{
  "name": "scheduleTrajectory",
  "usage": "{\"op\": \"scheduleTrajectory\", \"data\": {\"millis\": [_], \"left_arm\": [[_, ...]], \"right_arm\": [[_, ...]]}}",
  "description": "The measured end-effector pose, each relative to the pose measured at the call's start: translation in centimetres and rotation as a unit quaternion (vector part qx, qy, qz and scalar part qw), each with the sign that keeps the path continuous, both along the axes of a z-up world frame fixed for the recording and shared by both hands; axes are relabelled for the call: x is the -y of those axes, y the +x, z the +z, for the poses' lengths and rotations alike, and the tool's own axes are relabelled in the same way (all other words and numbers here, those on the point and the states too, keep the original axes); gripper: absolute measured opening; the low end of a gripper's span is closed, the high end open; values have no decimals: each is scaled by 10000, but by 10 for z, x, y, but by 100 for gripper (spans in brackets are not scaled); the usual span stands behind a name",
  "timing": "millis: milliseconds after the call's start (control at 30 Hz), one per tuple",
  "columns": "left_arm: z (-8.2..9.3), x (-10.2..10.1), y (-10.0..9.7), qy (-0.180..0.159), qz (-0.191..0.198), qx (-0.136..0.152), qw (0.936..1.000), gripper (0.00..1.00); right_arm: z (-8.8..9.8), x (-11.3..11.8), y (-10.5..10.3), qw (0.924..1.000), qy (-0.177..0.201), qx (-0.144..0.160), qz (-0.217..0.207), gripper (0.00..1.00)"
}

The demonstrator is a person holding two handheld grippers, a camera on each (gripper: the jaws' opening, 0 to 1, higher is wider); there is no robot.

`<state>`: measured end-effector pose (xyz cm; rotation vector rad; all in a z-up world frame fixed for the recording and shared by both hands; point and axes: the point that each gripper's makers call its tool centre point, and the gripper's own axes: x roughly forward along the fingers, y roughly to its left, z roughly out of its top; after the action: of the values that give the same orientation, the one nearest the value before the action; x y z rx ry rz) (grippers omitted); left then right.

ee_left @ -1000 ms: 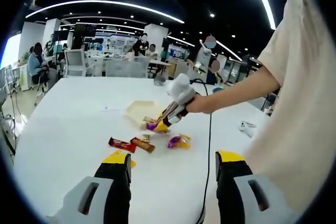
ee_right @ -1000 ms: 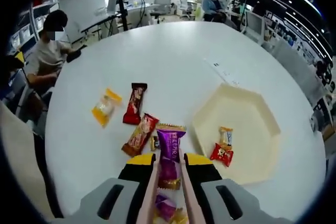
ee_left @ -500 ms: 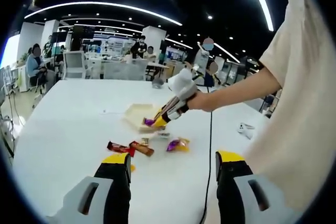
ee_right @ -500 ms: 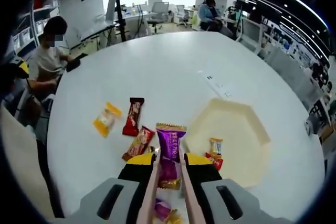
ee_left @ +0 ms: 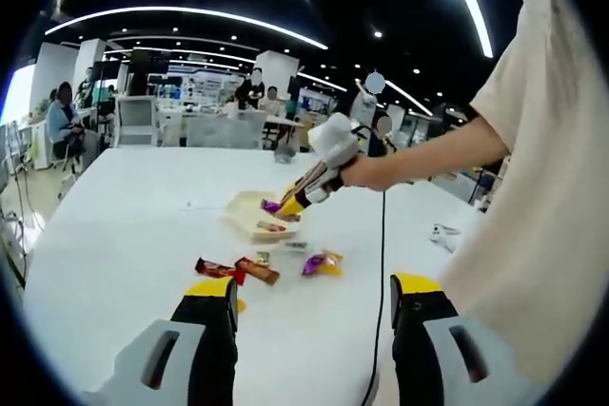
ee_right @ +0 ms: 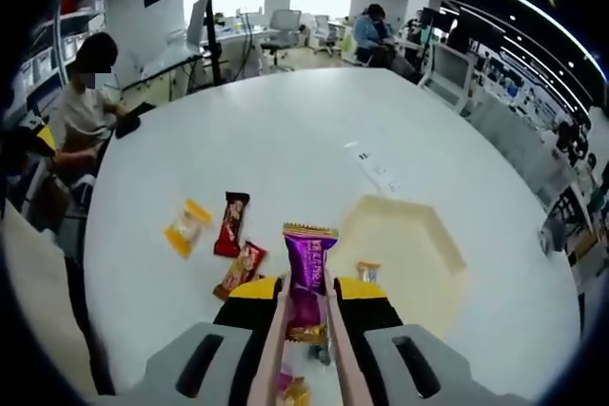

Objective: Place the target food into the container with the food tongs after gripping and lifting it, then release it inside without dropping or visibly crushing the food.

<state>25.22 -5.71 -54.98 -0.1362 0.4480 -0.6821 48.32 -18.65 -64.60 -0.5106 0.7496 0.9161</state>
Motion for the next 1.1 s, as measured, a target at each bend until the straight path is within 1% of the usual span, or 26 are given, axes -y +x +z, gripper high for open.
{"op": "scheduleTrajectory", "data": {"millis": [300,533,733,1100], "left_arm": [[1,-1,-1,4,-13,28,10000,64],[0,0,-1,17,-47,7,10000,63],[1,1,0,8,-51,19,10000,63],[-3,-1,-2,0,-1,-32,10000,63]], "right_arm": [[14,0,7,9999,-18,158,68,21],[23,4,17,9996,-37,277,70,21],[27,8,26,9994,-62,331,51,21],[35,9,33,9992,-117,392,49,21]]}}
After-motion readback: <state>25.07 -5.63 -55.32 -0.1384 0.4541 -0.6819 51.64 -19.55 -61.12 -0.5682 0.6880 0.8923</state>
